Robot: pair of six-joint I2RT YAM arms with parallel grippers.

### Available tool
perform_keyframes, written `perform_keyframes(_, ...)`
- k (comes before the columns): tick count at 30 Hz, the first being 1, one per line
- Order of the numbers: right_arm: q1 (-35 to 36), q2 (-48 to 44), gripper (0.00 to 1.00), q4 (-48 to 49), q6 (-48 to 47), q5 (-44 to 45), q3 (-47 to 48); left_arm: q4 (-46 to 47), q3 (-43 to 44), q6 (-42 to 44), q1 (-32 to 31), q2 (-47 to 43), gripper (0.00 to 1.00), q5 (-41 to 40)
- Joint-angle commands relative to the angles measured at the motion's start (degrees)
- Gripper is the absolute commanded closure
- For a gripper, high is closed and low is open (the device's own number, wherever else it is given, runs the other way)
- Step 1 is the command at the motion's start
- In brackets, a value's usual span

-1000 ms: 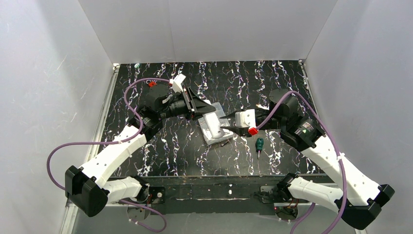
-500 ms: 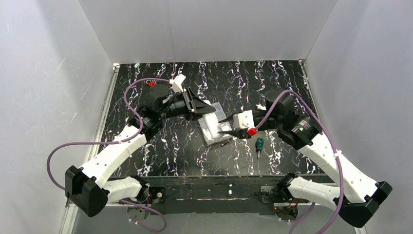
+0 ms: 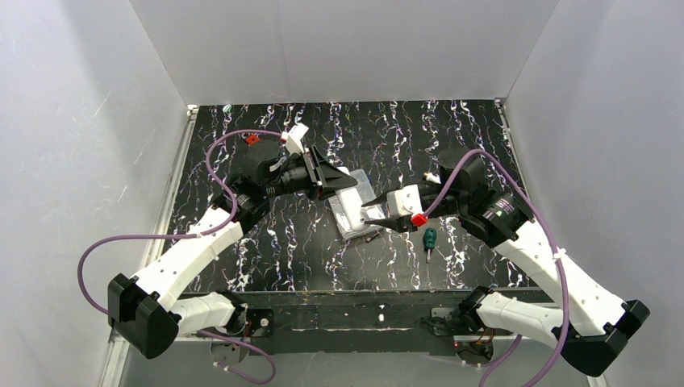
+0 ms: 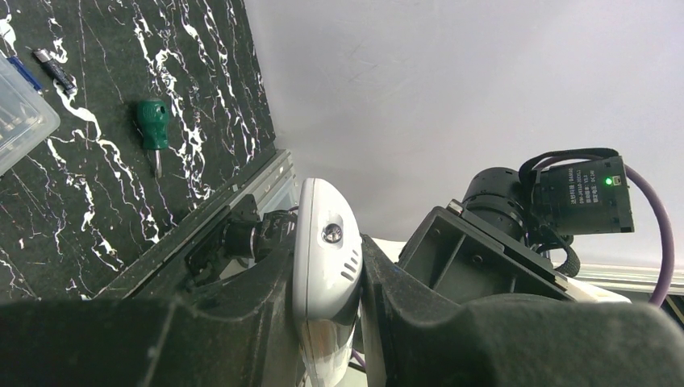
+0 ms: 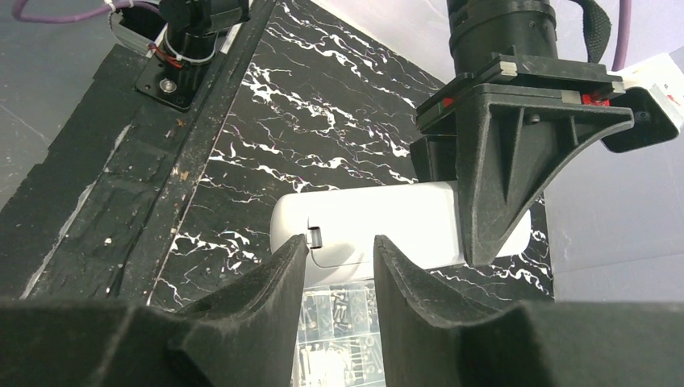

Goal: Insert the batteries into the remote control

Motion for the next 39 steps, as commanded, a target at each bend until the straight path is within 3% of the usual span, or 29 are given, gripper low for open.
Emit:
perform_keyframes(1,-0.07,0.54,0.55,-0.99,-0.34,-2.01,2.55,3.63,0.31,-0.47,-0.14,-2.02,1.0,2.22)
perform_keyframes(39,-0.03,0.26,0.54,6.83,1.38,2.91,0.56,3.68,-0.01,-0.4,-0.14,-2.05,1.0,2.25)
